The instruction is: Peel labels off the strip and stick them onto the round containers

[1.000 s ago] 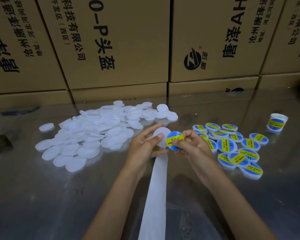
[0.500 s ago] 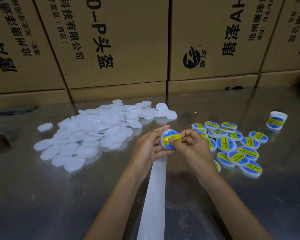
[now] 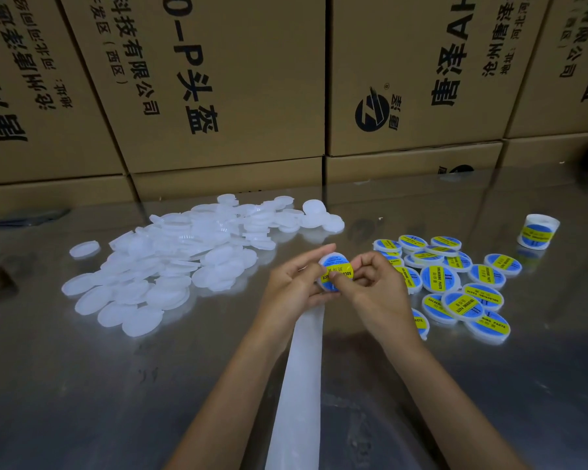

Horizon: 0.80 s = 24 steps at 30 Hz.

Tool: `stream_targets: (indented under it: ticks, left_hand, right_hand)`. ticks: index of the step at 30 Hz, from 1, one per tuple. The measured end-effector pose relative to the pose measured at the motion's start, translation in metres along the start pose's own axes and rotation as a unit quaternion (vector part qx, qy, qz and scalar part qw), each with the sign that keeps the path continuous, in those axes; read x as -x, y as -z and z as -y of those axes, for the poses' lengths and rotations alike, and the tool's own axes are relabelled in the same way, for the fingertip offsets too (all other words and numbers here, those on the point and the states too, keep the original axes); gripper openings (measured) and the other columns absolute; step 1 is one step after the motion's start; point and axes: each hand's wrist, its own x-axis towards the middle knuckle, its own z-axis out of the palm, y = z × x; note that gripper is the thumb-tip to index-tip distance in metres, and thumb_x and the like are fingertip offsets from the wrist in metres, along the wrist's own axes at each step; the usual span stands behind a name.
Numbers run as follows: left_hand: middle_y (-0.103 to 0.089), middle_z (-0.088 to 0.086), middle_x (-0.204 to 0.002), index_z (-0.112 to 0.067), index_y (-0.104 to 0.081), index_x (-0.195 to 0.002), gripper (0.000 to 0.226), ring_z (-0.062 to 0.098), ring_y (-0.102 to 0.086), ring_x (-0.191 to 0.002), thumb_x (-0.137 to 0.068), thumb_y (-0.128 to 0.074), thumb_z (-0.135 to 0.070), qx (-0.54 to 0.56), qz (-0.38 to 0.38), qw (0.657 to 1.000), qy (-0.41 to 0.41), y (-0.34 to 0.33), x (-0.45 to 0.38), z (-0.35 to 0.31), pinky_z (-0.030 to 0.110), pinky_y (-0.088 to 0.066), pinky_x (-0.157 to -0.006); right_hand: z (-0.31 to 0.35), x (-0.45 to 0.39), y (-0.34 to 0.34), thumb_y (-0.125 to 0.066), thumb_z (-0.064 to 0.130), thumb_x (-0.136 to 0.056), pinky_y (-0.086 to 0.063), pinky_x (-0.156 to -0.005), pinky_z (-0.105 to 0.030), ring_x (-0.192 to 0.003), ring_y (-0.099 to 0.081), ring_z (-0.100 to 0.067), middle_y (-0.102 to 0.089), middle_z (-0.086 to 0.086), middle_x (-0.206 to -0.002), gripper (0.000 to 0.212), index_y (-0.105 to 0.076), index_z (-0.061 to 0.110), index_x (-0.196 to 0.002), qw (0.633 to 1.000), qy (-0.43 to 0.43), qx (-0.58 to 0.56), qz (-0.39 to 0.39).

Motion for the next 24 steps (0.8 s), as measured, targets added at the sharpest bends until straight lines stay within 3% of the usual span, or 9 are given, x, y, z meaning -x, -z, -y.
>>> stream_targets:
  ticks: [9, 14, 18, 20, 24]
  left_hand:
    - [-0.075, 0.012, -0.113, -0.017, -0.069, -0.124, 0.035, 0.029, -0.073, -0.104, -0.097, -0.051, -0.003, 0.089, 0.007, 0.995, 0.034, -0.001, 0.0, -0.002, 0.032, -0.061, -0.08]
    - [-0.073, 0.017, -0.114, -0.012, -0.066, -0.126, 0.036, 0.03, -0.073, -0.103, -0.097, -0.047, -0.001, 0.166, 0.019, 0.985, 0.049, -0.001, 0.0, -0.004, 0.033, -0.061, -0.076]
    - [-0.072, 0.02, -0.115, -0.008, -0.064, -0.128, 0.035, 0.034, -0.072, -0.102, -0.098, -0.046, -0.001, 0.187, 0.018, 0.98, 0.067, -0.002, 0.001, -0.004, 0.035, -0.062, -0.076]
    - [-0.072, 0.019, -0.117, -0.009, -0.064, -0.128, 0.036, 0.033, -0.072, -0.104, -0.098, -0.045, -0.003, 0.182, 0.015, 0.981, 0.065, -0.002, 0.002, -0.005, 0.036, -0.062, -0.078]
    - [-0.07, 0.021, -0.119, -0.009, -0.067, -0.125, 0.034, 0.037, -0.07, -0.108, -0.099, -0.047, -0.013, 0.194, 0.011, 0.979, 0.069, -0.005, 0.005, -0.008, 0.04, -0.06, -0.087]
  right_hand:
    - [-0.002, 0.004, 0.003, -0.076, 0.046, -0.072, -0.043, -0.059, -0.024, -0.065, -0.053, -0.001, -0.054, 0.009, -0.07, 0.035, -0.051, 0.029, -0.09, 0.987, 0.024, 0.152, -0.046]
    - [-0.001, 0.007, 0.0, -0.063, 0.034, -0.092, -0.051, -0.065, -0.033, -0.069, -0.059, -0.006, -0.064, 0.008, -0.071, 0.015, -0.058, 0.023, -0.083, 0.989, 0.043, 0.136, -0.038]
    - [-0.002, 0.006, 0.003, -0.053, 0.03, -0.1, -0.05, -0.063, -0.044, -0.063, -0.057, -0.015, -0.062, 0.003, -0.065, 0.024, -0.057, 0.017, -0.081, 0.988, 0.068, 0.134, -0.043]
    - [-0.002, 0.007, 0.003, -0.055, 0.043, -0.097, -0.051, -0.063, -0.041, -0.062, -0.056, -0.009, -0.061, 0.007, -0.066, 0.027, -0.056, 0.021, -0.081, 0.989, 0.065, 0.13, -0.036]
    - [-0.002, 0.012, 0.001, -0.059, 0.078, -0.071, -0.046, -0.056, -0.028, -0.07, -0.058, -0.002, -0.06, 0.015, -0.072, 0.049, -0.046, 0.032, -0.082, 0.976, 0.061, 0.207, -0.017]
